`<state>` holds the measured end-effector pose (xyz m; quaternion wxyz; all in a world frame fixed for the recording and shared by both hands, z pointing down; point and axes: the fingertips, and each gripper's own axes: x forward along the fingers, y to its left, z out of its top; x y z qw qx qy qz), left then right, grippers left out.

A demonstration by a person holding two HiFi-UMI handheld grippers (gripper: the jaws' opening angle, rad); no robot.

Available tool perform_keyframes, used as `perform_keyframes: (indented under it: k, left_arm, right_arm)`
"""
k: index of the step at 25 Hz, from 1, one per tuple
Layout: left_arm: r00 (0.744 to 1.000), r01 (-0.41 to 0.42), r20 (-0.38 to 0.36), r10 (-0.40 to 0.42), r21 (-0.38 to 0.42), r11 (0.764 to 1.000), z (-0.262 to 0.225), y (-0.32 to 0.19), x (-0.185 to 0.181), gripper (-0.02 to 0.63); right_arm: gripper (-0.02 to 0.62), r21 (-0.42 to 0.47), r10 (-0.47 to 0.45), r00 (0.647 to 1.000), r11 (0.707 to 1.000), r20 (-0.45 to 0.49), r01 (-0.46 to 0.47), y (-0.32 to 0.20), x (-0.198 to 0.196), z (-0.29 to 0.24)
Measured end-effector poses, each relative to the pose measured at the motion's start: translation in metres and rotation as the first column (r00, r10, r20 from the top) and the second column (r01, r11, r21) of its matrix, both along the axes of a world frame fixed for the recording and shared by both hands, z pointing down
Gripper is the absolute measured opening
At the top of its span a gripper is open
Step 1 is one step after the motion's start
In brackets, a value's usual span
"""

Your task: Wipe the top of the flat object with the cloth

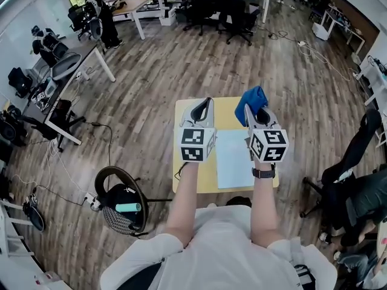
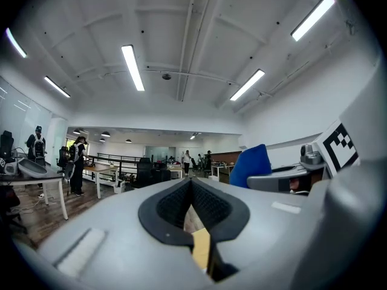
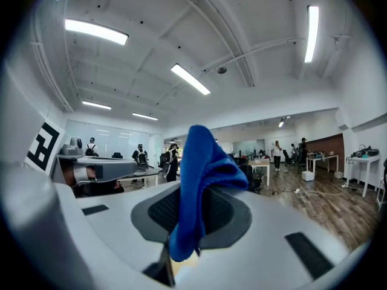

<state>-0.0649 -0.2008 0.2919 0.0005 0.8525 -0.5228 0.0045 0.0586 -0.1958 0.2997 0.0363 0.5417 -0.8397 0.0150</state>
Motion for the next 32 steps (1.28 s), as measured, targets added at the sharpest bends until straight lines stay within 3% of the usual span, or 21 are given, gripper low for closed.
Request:
perform_keyframes:
  k: [8,13,18,23,32]
  left_arm:
    - [0.999,0.014,-0.041,-0.018,-0.077,0.997,0.042,-0.022,-0.001,0.005]
    - [0.997,0.061,-0.038,-0.065,-0.101,0.993,0.069,-0.036,0.003,0.005]
    - [0.994,0.106,-0.016,-0.110,-0.156,0.982,0.088,-0.043,-0.002,0.005]
    - [0.988,0.150,-0.004,-0.155,-0.242,0.959,0.139,-0.045,-0.016,0.005]
    - [0.972,0.225,0.023,-0.233,-0.357,0.907,0.191,-0.050,-0.043,0.005]
  right_arm:
    - [0.067,-0.115,-0.019,1.000,0.993,-0.004,0.019,-0.026,0.006,0.051]
    - [0.067,-0.200,-0.081,0.997,0.977,-0.013,0.077,-0.050,0.004,0.089]
    - [0.067,-0.324,-0.158,0.988,0.934,0.000,0.149,-0.059,-0.005,0.131]
    - [0.067,-0.428,-0.236,0.972,0.877,0.016,0.219,-0.065,-0.029,0.193]
    - [0.067,-0.501,-0.245,0.961,0.821,0.125,0.274,-0.094,-0.073,0.259]
